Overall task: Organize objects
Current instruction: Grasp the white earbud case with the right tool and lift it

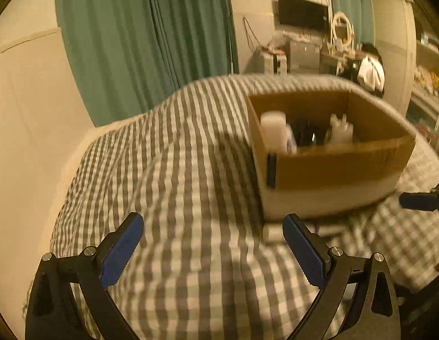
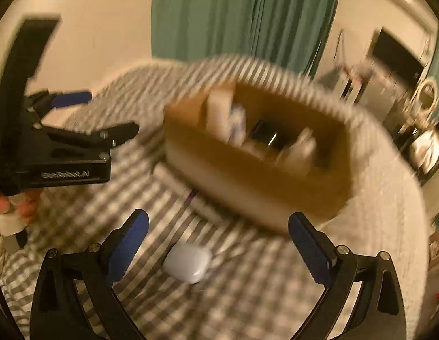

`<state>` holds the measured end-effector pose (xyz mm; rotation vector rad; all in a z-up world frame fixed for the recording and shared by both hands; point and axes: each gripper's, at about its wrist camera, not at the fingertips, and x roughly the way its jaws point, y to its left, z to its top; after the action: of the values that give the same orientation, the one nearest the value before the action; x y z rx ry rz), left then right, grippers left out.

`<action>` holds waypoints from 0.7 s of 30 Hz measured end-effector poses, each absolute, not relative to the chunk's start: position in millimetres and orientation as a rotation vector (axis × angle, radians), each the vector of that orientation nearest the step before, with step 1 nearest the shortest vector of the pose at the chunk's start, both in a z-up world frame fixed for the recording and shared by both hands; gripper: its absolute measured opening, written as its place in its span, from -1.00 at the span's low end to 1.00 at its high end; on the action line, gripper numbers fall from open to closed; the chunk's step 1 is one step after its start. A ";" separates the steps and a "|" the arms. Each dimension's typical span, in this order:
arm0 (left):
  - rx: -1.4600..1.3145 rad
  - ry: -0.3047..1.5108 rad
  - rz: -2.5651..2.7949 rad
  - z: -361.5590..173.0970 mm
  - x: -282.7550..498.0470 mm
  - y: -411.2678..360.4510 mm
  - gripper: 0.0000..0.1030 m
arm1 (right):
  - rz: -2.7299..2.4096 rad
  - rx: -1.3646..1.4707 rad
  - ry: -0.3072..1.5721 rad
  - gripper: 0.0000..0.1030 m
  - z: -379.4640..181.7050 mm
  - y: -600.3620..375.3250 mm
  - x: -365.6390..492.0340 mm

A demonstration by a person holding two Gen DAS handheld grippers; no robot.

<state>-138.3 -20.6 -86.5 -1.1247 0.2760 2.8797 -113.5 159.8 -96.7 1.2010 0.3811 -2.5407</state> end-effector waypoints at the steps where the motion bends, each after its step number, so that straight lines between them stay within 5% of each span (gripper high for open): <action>1: -1.130 0.290 2.877 -93.0 -137.6 -21.0 0.96 | -2.526 1.231 0.381 0.92 -108.6 157.7 -115.7; 12: -1.158 0.198 2.853 -105.1 -134.5 -29.8 0.96 | -2.391 1.405 0.443 0.50 -165.2 148.1 -123.8; 16: -1.157 0.200 2.856 -107.0 -133.9 -27.4 0.96 | -2.363 1.397 0.460 0.06 -160.1 148.3 -116.4; 21: -1.147 0.238 2.863 -101.9 -127.8 -19.8 0.96 | -2.393 1.337 0.516 0.05 -144.1 151.0 -100.9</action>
<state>-127.8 -19.8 -101.9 -1.1473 0.2379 2.8634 -100.9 151.0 -144.1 1.3365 0.5164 -2.3931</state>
